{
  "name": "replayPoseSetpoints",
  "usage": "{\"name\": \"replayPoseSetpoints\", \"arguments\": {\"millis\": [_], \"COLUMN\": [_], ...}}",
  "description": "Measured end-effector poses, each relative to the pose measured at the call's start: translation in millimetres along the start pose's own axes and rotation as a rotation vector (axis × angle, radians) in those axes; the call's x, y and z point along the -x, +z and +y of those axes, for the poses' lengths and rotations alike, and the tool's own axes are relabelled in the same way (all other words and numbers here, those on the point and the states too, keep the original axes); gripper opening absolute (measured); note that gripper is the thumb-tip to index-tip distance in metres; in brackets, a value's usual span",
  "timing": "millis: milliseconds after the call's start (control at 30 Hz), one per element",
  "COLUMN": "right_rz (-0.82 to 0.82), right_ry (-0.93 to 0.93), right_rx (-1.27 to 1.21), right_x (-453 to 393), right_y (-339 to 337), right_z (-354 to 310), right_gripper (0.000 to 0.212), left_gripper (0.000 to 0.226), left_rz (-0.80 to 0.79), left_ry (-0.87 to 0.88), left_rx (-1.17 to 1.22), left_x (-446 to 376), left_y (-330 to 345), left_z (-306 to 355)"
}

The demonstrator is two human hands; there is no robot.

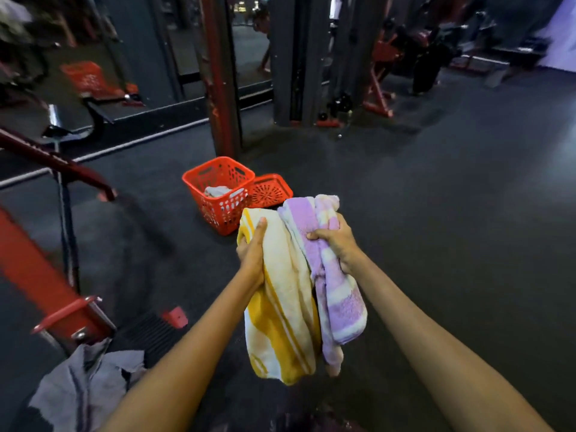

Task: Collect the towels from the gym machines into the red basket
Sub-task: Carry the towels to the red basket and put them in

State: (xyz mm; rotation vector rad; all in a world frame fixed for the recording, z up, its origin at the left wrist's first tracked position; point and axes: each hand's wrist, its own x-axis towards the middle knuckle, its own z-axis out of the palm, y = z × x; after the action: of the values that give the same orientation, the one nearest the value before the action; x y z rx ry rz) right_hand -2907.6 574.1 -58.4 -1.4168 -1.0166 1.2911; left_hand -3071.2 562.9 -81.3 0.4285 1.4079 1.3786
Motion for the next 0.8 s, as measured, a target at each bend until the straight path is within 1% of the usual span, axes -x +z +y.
{"name": "replayPoseSetpoints", "arguments": {"millis": [67, 133, 200, 233, 300, 400, 533, 600, 700, 800], "right_rz": [-0.054, -0.112, -0.182, -0.215, -0.224, -0.276, -0.321, -0.351, -0.373, -0.413], "right_ry": [-0.003, -0.025, -0.039, -0.042, -0.051, -0.037, 0.008, 0.027, 0.054, 0.044], "right_rx": [0.014, 0.024, 0.055, 0.067, 0.06, 0.031, -0.019, -0.036, -0.033, -0.02], "right_x": [-35, -62, -91, -107, -128, -181, -251, -291, -343, -398], "right_y": [-3, -2, 2, 8, 14, 33, 68, 87, 118, 149], "right_z": [-12, -24, -34, -35, -37, -40, -38, -41, -58, -78], "right_gripper": [0.063, 0.061, 0.062, 0.063, 0.063, 0.061, 0.069, 0.062, 0.055, 0.06], "left_gripper": [0.063, 0.058, 0.048, 0.05, 0.05, 0.046, 0.049, 0.05, 0.05, 0.05], "left_rz": [0.06, 0.078, 0.1, 0.11, 0.077, 0.086, 0.115, 0.123, 0.152, 0.154], "left_ry": [-0.005, -0.026, -0.032, -0.028, -0.017, 0.01, 0.054, 0.077, 0.102, 0.105], "left_rx": [0.005, 0.028, 0.045, 0.047, 0.043, 0.058, 0.04, 0.047, 0.07, 0.08], "left_x": [-12, -22, -37, -48, -65, -111, -182, -221, -274, -326], "left_y": [20, 33, 42, 44, 45, 53, 60, 66, 79, 89], "left_z": [7, 17, 24, 26, 29, 38, 50, 61, 88, 122]}}
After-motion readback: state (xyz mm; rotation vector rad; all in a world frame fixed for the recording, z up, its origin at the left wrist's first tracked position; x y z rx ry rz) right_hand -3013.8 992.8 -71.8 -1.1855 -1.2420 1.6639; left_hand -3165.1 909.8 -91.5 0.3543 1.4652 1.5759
